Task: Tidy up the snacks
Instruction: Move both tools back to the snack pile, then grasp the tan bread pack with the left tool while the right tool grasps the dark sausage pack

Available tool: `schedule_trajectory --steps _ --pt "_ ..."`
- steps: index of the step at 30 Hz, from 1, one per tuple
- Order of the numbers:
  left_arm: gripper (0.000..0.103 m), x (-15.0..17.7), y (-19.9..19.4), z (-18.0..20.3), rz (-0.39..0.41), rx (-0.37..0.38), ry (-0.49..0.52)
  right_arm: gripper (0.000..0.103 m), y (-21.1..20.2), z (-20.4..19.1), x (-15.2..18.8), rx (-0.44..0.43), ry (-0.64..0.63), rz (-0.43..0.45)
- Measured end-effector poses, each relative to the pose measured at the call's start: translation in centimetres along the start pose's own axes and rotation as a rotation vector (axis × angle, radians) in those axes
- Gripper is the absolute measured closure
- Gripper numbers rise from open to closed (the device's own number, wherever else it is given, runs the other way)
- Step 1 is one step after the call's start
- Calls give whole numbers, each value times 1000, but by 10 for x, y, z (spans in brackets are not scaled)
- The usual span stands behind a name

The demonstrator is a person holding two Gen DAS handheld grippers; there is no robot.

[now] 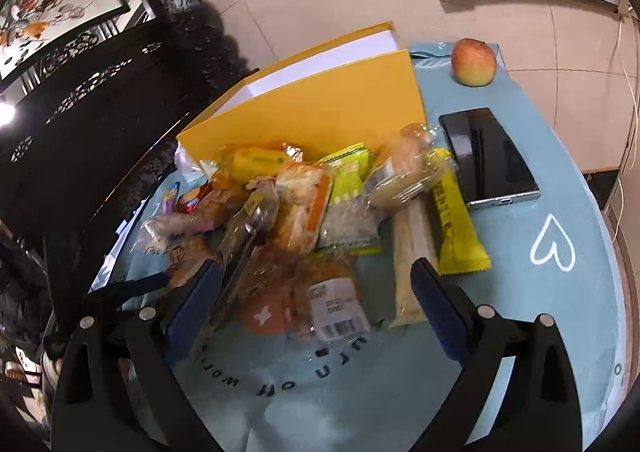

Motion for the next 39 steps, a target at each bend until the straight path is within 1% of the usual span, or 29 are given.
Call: schedule_trajectory --steps 1,3,4,7,9,10,11,12,13,15,17,18,21,23,24,26,27,28,30,31,33,36,39 --pt "40 0 4 -1 -12 1 1 7 0 -1 -1 -2 -3 -1" --pt "40 -1 12 -5 -33 16 -5 7 0 -3 0 -7 -7 -6" --pt "38 -1 17 -4 -40 4 3 7 0 -4 1 -7 -9 -10" --pt "34 1 22 9 -28 -73 82 7 1 -5 2 -3 -13 -17" --pt "33 2 24 14 -14 -95 104 7 3 -7 3 4 -19 -28" --pt "34 2 24 13 -15 -90 93 7 5 -9 4 10 -31 -44" --pt "42 1 22 12 -16 -87 84 7 7 -11 5 14 -39 -54" --pt "45 1 20 11 -12 -81 78 7 9 -13 6 19 -48 -64" --pt "57 1 17 8 -14 -56 52 7 11 -17 7 23 -60 -76" --pt "58 1 11 4 -3 -43 17 7 14 -26 8 8 -76 -91" --pt "58 3 2 3 26 -14 7 7 19 -41 8 -27 -99 -96" --pt "58 4 0 3 29 -7 6 7 22 -49 7 -35 -108 -92" --pt "58 4 -4 2 32 7 -12 8 37 -61 4 -20 -98 -106" --pt "57 5 -7 2 38 17 -14 16 52 -70 4 -7 -106 -126" --pt "57 5 -9 1 39 21 -18 24 61 -73 4 5 -103 -154" --pt "57 5 -9 -1 39 32 -25 28 73 -74 5 -10 -71 -180" --pt "57 5 -9 -3 38 38 -29 38 82 -72 5 -7 -45 -205" --pt "57 6 -8 -3 35 42 -32 50 88 -72 6 -5 -36 -220" --pt "57 7 -4 -4 25 52 -35 63 98 -72 7 -12 -44 -226" --pt "57 8 -1 -3 18 56 -36 67 101 -72 6 -29 -36 -229" --pt "57 9 2 -2 12 64 -36 73 99 -72 4 -49 -28 -227" --pt "57 8 -3 1 27 78 -23 76 79 -73 -1 -61 -47 -181" --pt "57 4 -11 1 48 85 -23 76 58 -70 -7 -91 -59 -138"
Point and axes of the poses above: each gripper's, at about its wrist camera, not at the fingertips, and y roughly the way its jaws point, z to its right, x to its underside, the point moved 3 cm from there along y, roughly the way its jaws point, and after that the axes turned 4 degrees about -y, right-handed, at the moved point
